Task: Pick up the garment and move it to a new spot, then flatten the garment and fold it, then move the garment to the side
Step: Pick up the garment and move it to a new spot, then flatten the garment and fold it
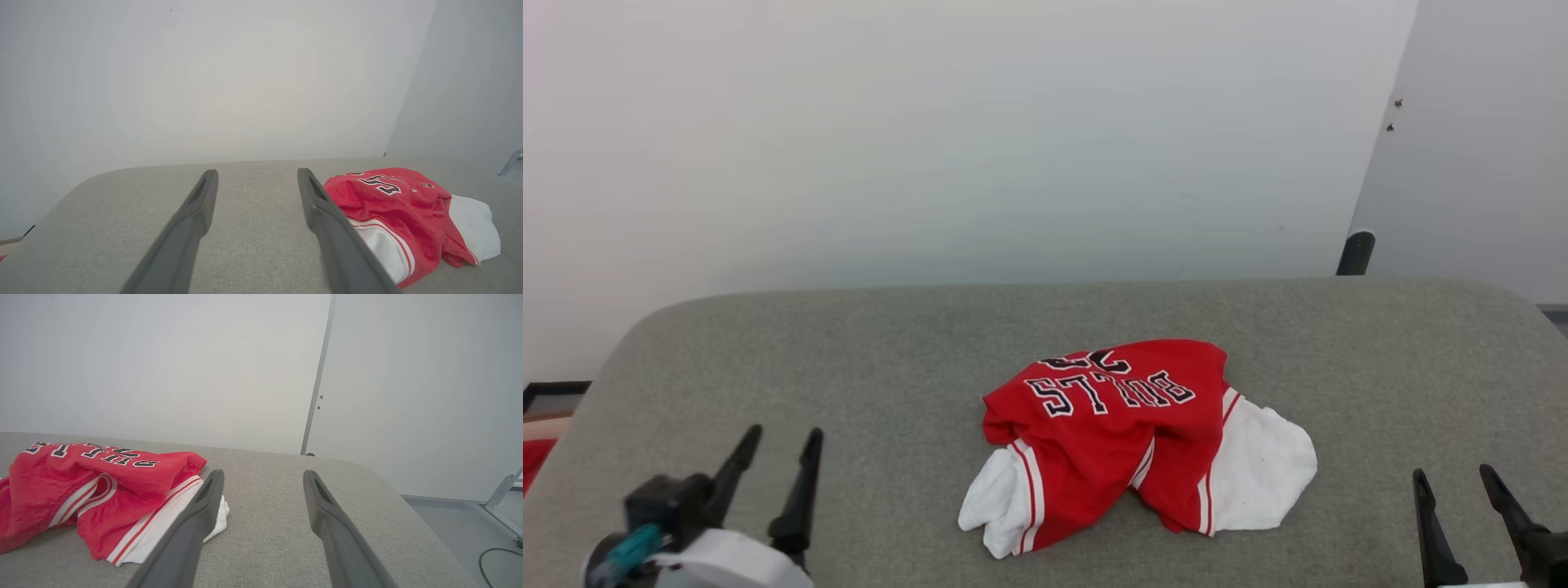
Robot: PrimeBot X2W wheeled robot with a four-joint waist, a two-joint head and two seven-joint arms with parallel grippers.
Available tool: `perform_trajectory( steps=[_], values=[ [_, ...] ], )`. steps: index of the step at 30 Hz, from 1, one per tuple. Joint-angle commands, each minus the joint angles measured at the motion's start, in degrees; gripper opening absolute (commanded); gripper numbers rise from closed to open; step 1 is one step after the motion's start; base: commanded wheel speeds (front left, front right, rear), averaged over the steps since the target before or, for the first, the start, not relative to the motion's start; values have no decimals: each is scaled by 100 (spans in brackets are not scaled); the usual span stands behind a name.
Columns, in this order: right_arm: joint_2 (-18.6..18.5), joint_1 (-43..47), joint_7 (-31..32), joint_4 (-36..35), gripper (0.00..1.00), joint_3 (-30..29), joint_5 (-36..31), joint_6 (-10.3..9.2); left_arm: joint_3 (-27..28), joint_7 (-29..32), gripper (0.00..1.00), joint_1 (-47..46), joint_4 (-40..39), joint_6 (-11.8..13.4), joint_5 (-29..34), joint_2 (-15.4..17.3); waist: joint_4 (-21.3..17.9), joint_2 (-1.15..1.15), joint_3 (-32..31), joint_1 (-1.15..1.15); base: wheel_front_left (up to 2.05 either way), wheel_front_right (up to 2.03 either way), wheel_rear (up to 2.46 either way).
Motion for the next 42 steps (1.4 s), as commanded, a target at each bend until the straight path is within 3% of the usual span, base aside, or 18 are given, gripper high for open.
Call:
perform_trajectory(
  steps=[1,11,16,21,26,29,37,42],
  values=[
    [-15,88,-58,7,100,-42,-15,0,236,-25,100,145,-127,-18,129,-72,43,0,-15,0,0,0,0],
    [-17,270,-171,67,100,-154,-33,0,1628,-17,100,972,-435,-459,1015,-703,173,0,-52,0,0,0,0],
    [-18,224,-185,86,100,-142,-50,0,2046,-18,100,1131,-407,-676,1321,-984,190,0,-47,0,0,0,0],
    [-37,156,-157,74,100,-90,-52,0,2146,-17,100,1104,-308,-800,1533,-1115,172,0,-12,0,0,0,0],
    [-58,35,-55,67,100,12,-25,0,1851,77,100,746,-89,-864,1484,-994,79,0,90,0,0,0,0],
    [-82,-90,2,32,100,93,-10,0,1590,580,100,381,-27,-888,1224,-904,6,0,188,0,0,0,0],
    [-107,-418,92,-49,100,273,67,0,660,3024,100,-737,82,-885,124,-502,-232,0,535,0,0,0,0],
    [-84,-605,103,-27,100,338,116,0,254,4215,100,-1345,456,-887,-255,-387,-397,0,762,0,0,0,0]
  ],
)
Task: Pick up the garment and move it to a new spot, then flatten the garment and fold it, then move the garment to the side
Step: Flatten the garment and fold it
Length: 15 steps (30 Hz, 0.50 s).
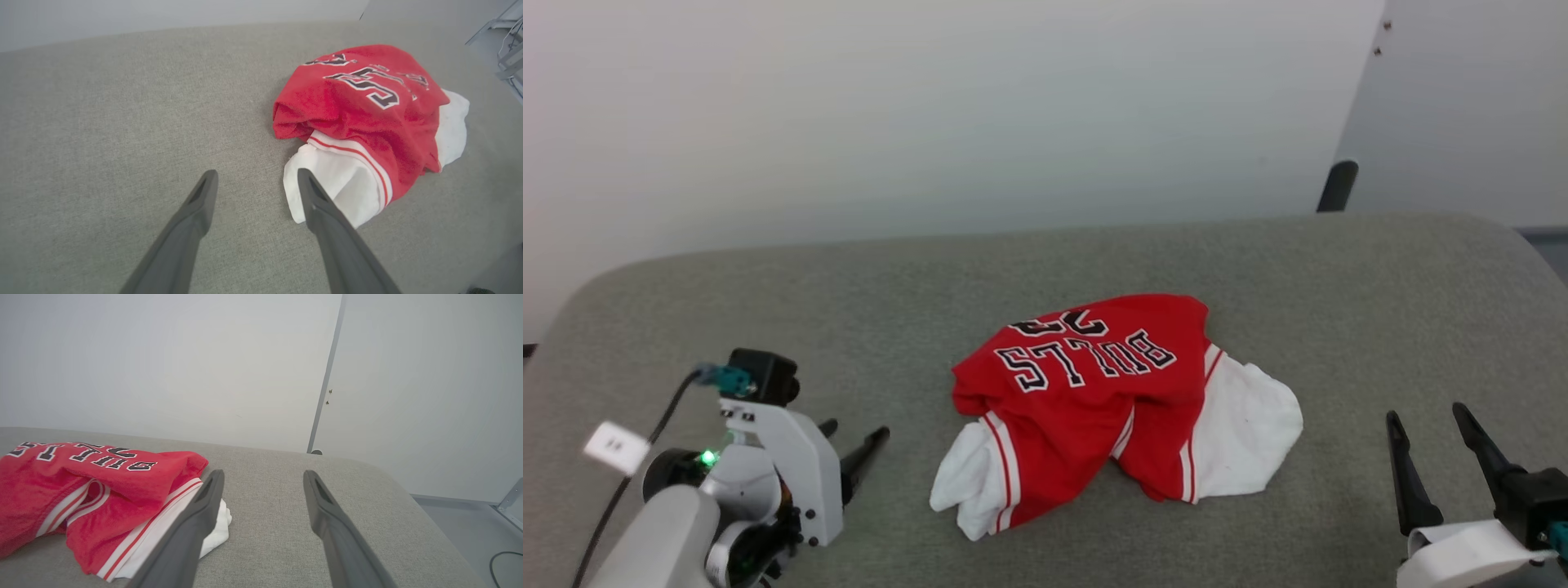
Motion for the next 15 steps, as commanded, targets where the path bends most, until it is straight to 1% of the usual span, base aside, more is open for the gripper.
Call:
perform_trajectory(
  steps=[1,4,7,11,15],
  values=[
    [14,-118,-10,14,100,39,54,0,-146,411,100,-208,206,-12,-111,22,-198,0,219,0,0,0,0],
    [39,-212,-25,31,100,61,61,0,-315,946,100,-424,482,-8,-203,-2,-311,0,337,0,0,0,0],
    [63,-265,-48,66,100,55,90,0,-419,1305,100,-592,703,26,-255,-41,-405,0,467,0,0,0,0],
    [111,-321,-75,73,100,66,74,0,-538,1492,100,-752,919,34,-165,-35,-489,0,584,0,0,0,0],
    [129,-375,-124,126,100,78,82,0,-642,1645,100,-919,1243,32,-172,-113,-569,0,697,0,0,0,0]
  ],
)
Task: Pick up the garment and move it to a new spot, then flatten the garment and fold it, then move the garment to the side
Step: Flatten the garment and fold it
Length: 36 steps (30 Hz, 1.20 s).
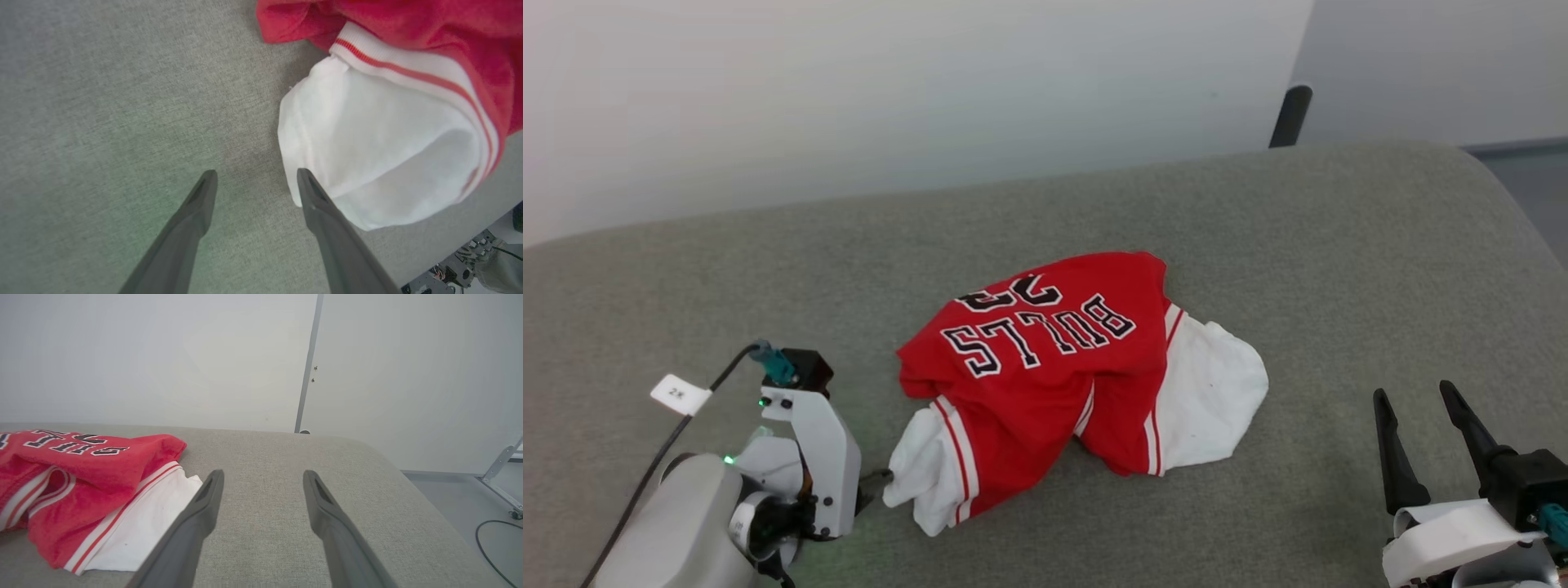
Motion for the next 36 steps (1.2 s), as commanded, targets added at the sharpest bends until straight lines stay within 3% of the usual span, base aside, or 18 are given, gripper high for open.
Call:
perform_trajectory(
  steps=[1,17,18,19,36],
  values=[
    [14,-86,-42,25,100,3,26,0,-36,37,100,-95,95,11,34,-14,-110,0,118,0,0,0,0],
    [88,-170,-146,182,100,68,-7,0,-349,329,99,-234,1048,-23,-284,-538,-268,0,219,0,0,0,0],
    [91,-169,-147,185,100,54,-6,0,-334,374,22,-238,1094,-25,-347,-562,-260,0,222,0,0,0,0],
    [97,-167,-149,189,100,46,-6,0,-347,390,0,-243,1119,-26,-349,-576,-252,0,224,0,0,0,0],
    [95,15,-143,254,100,-74,-34,0,-390,248,0,-704,954,-18,-295,-54,17,0,-15,0,0,0,0]
  ],
)
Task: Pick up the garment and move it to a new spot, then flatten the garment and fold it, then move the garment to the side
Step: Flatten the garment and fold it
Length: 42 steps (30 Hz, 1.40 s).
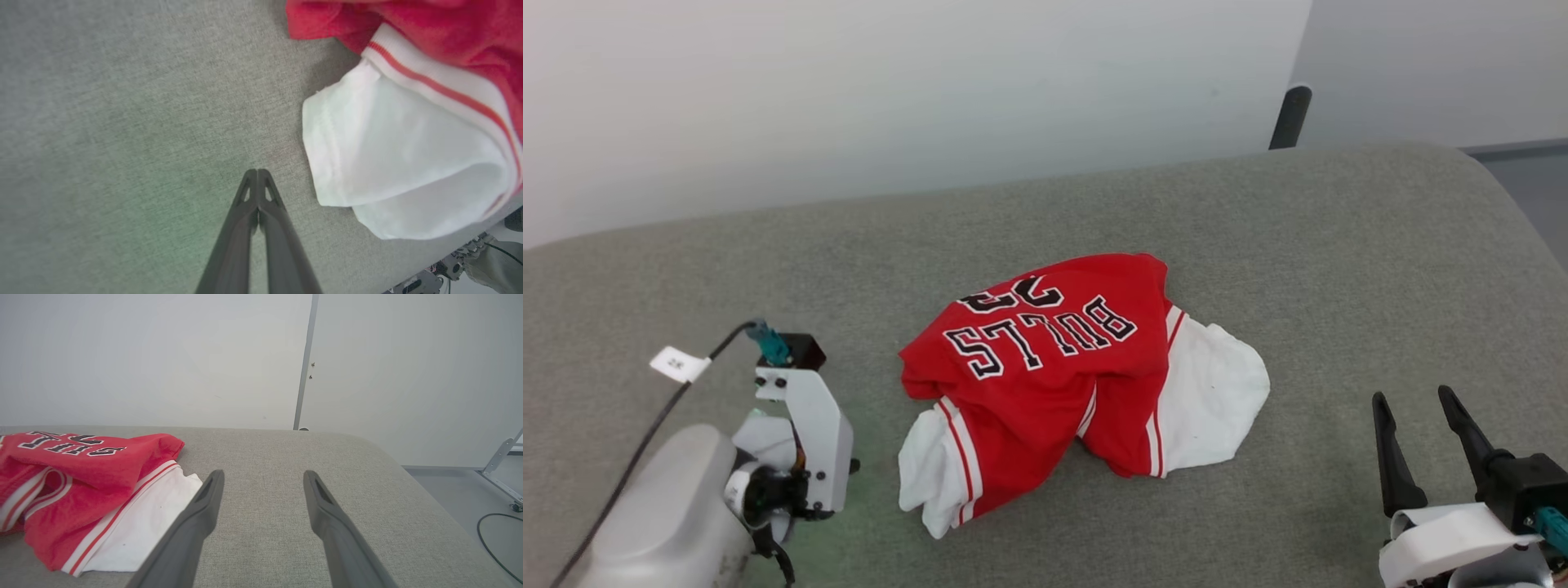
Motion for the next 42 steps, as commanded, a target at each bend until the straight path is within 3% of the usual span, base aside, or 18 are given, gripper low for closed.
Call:
perform_trajectory(
  steps=[1,7,8,9,10,11,30,38,39,41,42],
  values=[
    [5,100,-1,7,100,-19,-31,0,-2,-3,0,-51,-59,16,50,54,66,0,-58,0,0,0,0],
    [0,119,7,9,100,-28,-6,0,146,-121,0,-2,-328,34,-162,19,161,0,-116,0,0,0,0],
    [-1,124,7,11,100,-28,-2,0,145,-112,12,25,-372,31,-193,4,172,0,-125,0,0,0,0],
    [-3,123,9,12,100,-21,4,0,116,-104,40,41,-428,27,-190,12,180,0,-129,0,0,0,0],
    [-6,119,10,12,100,-13,11,0,91,-102,80,52,-479,24,-176,14,185,0,-129,0,0,0,0],
    [-11,114,10,11,100,-9,21,0,66,-75,100,74,-518,23,-192,-9,188,0,-127,0,0,0,0],
    [3,-8,-39,40,100,81,40,0,-396,195,100,58,-727,5,-261,-288,-133,0,193,0,0,0,0],
    [15,-59,-71,78,100,94,50,0,-638,212,100,165,-359,7,-177,-327,-194,0,278,0,0,0,0],
    [15,-74,-75,81,100,91,48,0,-659,213,83,171,-290,14,-169,-327,-195,0,284,0,0,0,0],
    [26,-97,-80,77,100,89,31,0,-716,189,0,188,-162,13,-138,-330,-192,0,298,0,0,0,0],
    [32,-100,-82,74,100,85,23,0,-748,205,0,191,-95,12,-133,-339,-188,0,302,0,0,0,0]
  ],
)
